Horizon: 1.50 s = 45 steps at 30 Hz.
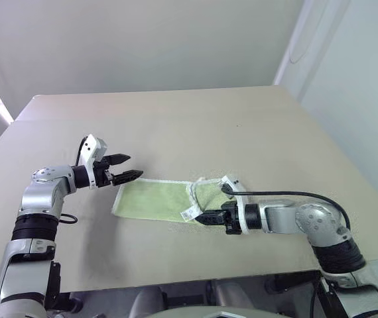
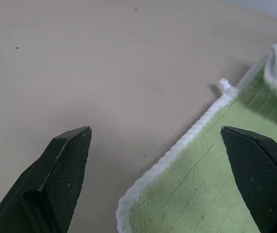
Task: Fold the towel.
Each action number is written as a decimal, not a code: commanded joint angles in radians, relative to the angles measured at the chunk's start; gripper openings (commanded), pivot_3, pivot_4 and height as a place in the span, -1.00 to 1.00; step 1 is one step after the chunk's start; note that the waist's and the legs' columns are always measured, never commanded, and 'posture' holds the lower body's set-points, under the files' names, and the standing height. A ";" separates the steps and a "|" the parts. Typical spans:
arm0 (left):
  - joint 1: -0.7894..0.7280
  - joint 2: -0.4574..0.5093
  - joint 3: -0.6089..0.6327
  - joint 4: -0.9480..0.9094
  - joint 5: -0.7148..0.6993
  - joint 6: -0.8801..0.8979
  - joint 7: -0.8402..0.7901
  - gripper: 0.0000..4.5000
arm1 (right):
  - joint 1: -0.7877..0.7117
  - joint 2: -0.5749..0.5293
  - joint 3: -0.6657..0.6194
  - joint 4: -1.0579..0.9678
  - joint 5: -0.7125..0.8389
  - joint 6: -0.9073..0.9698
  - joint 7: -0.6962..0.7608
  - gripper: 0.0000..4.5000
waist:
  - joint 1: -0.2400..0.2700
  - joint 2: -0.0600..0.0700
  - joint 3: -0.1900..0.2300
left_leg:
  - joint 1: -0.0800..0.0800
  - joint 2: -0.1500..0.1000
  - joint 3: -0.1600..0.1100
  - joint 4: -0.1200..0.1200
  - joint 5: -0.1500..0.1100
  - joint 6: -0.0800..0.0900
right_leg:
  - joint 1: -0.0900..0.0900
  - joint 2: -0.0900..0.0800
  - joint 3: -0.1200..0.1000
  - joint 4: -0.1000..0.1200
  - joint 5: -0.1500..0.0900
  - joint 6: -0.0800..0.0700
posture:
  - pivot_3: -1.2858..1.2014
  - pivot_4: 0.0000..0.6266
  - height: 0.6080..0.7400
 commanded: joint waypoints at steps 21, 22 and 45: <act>0.003 0.030 0.037 -0.021 -0.013 0.000 0.018 1.00 | -0.083 -0.035 -0.193 -0.169 -0.239 -0.293 0.219 0.98 | 0.000 0.000 0.000 | 0.001 0.000 0.000 0.000 0.000 0.000 | 0.000 0.000 -0.001 0.001 0.000 0.000 | 0.03 -1.00 0.57; 0.006 0.031 0.039 -0.023 -0.014 -0.003 0.018 1.00 | -0.069 -0.029 -0.172 -0.141 -0.312 -0.370 0.215 0.98 | 0.000 0.000 0.000 | 0.001 0.000 0.000 0.000 0.000 0.000 | 0.000 0.000 -0.001 0.001 0.000 0.000 | 0.03 -1.00 0.57; 0.053 0.281 -0.049 -0.122 -0.150 0.926 -0.036 1.00 | -0.016 0.093 -0.027 -0.120 -0.518 -0.467 0.247 0.98 | -0.025 0.001 0.001 | 0.004 0.000 -0.001 0.001 0.000 0.000 | -0.001 0.000 0.000 0.008 -0.001 0.000 | 0.03 -1.00 0.57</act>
